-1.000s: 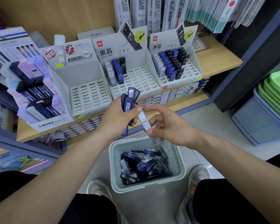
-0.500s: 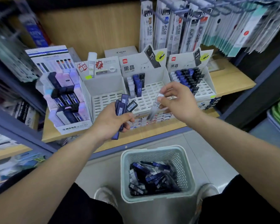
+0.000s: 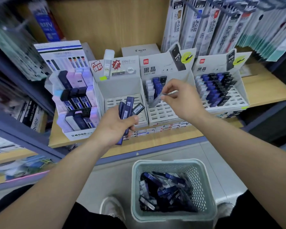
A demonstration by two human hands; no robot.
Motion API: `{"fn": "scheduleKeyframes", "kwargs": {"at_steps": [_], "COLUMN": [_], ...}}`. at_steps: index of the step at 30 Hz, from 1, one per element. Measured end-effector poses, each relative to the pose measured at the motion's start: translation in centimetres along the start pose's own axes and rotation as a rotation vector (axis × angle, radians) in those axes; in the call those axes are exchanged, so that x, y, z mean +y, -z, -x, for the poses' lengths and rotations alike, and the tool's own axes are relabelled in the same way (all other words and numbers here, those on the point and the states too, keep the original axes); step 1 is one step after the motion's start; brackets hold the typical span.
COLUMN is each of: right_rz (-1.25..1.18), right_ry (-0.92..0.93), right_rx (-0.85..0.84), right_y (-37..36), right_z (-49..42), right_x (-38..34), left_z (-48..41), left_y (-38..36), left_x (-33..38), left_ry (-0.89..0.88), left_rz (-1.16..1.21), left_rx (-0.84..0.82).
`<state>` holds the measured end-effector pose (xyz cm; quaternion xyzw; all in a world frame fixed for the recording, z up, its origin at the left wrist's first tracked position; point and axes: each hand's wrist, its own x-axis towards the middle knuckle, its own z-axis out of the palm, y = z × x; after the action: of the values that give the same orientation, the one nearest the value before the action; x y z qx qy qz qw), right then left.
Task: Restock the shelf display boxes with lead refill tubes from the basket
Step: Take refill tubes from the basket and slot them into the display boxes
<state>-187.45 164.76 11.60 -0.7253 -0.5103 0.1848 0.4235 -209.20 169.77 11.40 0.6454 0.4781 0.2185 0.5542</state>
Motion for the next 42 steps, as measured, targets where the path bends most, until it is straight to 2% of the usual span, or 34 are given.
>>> {"fn": "scheduleKeyframes", "kwargs": {"at_steps": [4, 11, 19, 22, 25, 28, 34, 42], "right_rz": [0.048, 0.208, 0.288, 0.158, -0.116, -0.239, -0.491, -0.467], "right_ry": [0.034, 0.253, 0.252, 0.199, 0.049, -0.008, -0.108, -0.144], "right_rx": [-0.017, -0.020, 0.016, 0.001, -0.181, -0.271, -0.214, -0.201], "right_y": [-0.6, -1.6, -2.5, -2.3, -2.6, -2.9, -1.1, -0.1], "right_z": [-0.4, -1.4, -1.3, -0.3, 1.3, 2.2, 2.4, 3.7], "right_x": [0.4, 0.0, -0.2, -1.8, -3.3, -3.5, -3.1, -2.3], "left_z": [-0.2, 0.3, 0.7, 0.8, 0.9, 1.0, 0.7, 0.5], "left_y": [0.4, 1.0, 1.5, 1.4, 1.1, 0.5, 0.3, -0.4], "left_x": [0.0, -0.5, -0.6, -0.1, 0.3, 0.5, 0.8, 1.1], "left_ry": [0.008, 0.006, 0.005, -0.014, -0.035, -0.052, -0.076, -0.105], "left_rz": [0.016, 0.020, 0.036, 0.061, 0.082, 0.084, 0.132, 0.125], "left_rx": [-0.014, -0.019, -0.012, -0.014, -0.020, -0.053, 0.000, 0.029]}}
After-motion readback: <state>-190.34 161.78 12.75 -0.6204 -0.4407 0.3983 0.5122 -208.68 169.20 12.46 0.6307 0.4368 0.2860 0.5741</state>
